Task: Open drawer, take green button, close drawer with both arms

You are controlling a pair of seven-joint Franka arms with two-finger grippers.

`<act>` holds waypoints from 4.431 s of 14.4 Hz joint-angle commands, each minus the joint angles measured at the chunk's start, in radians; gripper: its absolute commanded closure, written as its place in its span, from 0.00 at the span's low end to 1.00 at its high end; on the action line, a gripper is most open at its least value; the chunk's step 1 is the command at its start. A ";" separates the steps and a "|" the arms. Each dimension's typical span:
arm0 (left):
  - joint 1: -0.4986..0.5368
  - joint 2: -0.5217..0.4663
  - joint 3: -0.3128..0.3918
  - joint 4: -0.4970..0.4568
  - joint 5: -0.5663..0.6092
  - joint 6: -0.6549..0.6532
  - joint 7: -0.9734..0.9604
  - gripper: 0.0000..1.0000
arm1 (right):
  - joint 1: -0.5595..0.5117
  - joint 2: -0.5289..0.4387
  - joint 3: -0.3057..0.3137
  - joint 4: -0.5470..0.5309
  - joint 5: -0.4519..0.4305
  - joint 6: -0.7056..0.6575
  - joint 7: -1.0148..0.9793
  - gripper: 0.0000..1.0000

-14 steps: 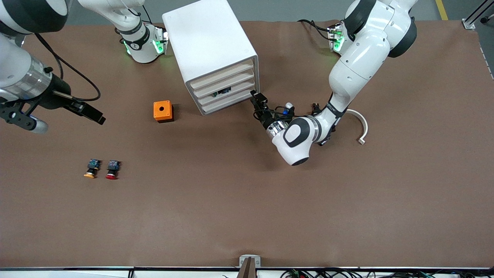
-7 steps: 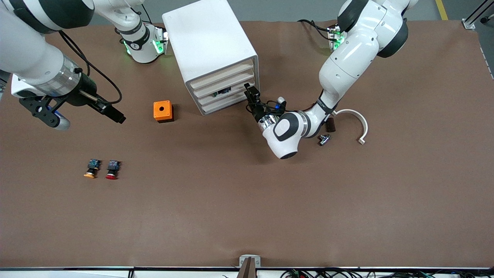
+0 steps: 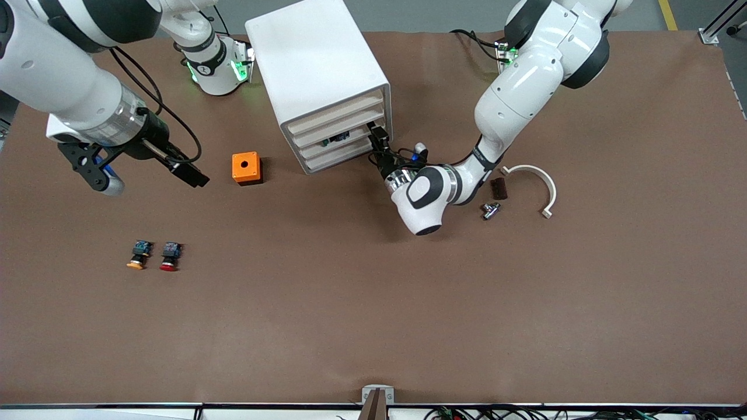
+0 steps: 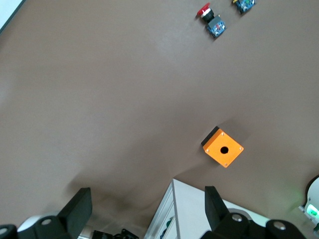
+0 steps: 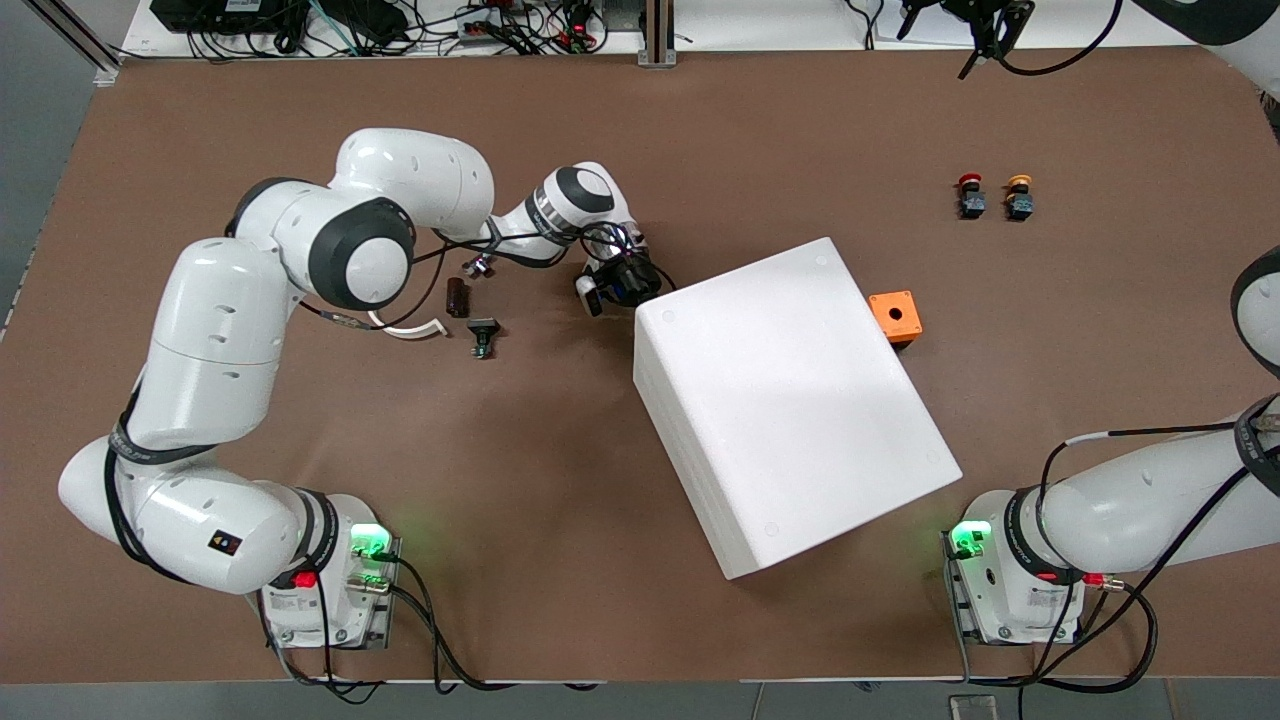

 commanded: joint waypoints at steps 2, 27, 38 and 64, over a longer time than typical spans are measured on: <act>-0.021 0.020 0.009 0.018 -0.021 -0.008 -0.030 0.72 | 0.024 0.001 -0.007 0.003 0.032 0.020 0.090 0.00; 0.150 0.017 0.040 0.032 -0.018 0.093 -0.020 0.82 | 0.357 0.058 -0.007 -0.238 -0.094 0.424 0.656 0.00; 0.161 0.004 0.046 0.080 -0.007 0.116 0.221 0.00 | 0.475 0.225 -0.007 -0.269 -0.179 0.572 0.764 0.00; 0.167 -0.255 0.031 0.196 0.798 0.311 1.109 0.00 | 0.609 0.349 -0.007 -0.336 -0.368 0.717 0.968 0.78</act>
